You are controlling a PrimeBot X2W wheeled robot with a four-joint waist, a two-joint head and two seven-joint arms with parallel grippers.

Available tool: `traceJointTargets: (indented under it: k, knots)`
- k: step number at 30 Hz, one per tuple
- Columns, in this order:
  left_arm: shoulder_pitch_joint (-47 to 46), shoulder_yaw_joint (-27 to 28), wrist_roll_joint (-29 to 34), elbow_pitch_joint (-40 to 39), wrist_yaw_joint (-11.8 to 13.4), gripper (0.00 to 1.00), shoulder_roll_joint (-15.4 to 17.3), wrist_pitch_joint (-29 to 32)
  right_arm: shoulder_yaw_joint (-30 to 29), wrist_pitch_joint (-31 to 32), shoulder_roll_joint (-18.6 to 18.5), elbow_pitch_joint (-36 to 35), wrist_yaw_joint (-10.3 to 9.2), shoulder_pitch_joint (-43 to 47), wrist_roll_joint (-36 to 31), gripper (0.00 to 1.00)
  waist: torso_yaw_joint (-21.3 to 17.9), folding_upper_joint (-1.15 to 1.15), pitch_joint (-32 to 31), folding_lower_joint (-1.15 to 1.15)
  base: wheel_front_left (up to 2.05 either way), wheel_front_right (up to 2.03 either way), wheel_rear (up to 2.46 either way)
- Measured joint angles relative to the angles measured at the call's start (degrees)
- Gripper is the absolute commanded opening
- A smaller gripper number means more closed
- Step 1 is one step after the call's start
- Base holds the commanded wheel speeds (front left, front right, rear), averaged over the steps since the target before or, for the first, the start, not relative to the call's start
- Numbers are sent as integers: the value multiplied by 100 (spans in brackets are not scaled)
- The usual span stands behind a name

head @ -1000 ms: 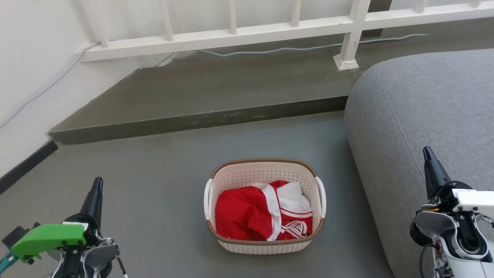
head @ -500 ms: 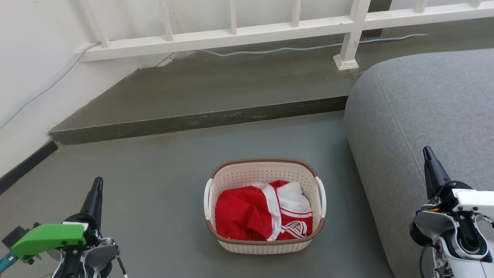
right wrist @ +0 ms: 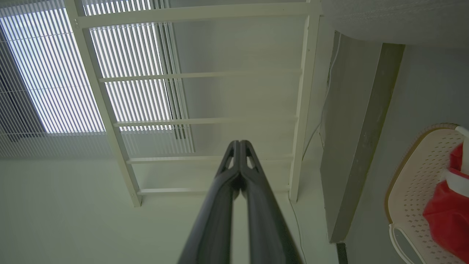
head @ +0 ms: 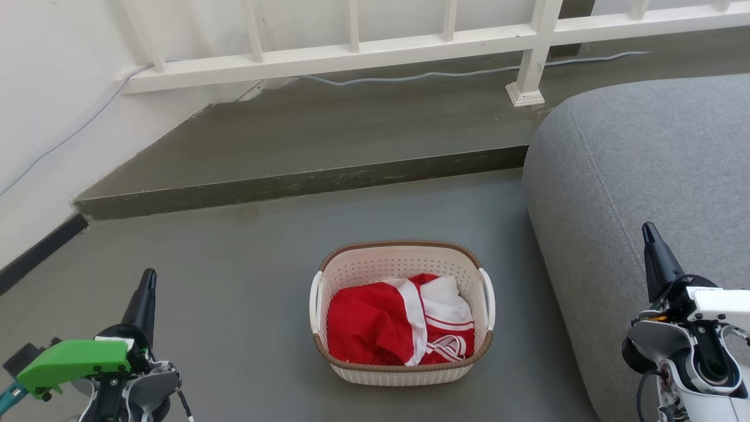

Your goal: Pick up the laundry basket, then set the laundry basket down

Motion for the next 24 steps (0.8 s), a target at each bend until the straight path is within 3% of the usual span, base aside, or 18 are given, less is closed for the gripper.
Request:
traceJointTargets:
  k: [24]
  knots:
    - [0,0,0,-1,0,0,0,0,1,0,0,-1,0,1,0,0,0,0,0,0,0,0,0]
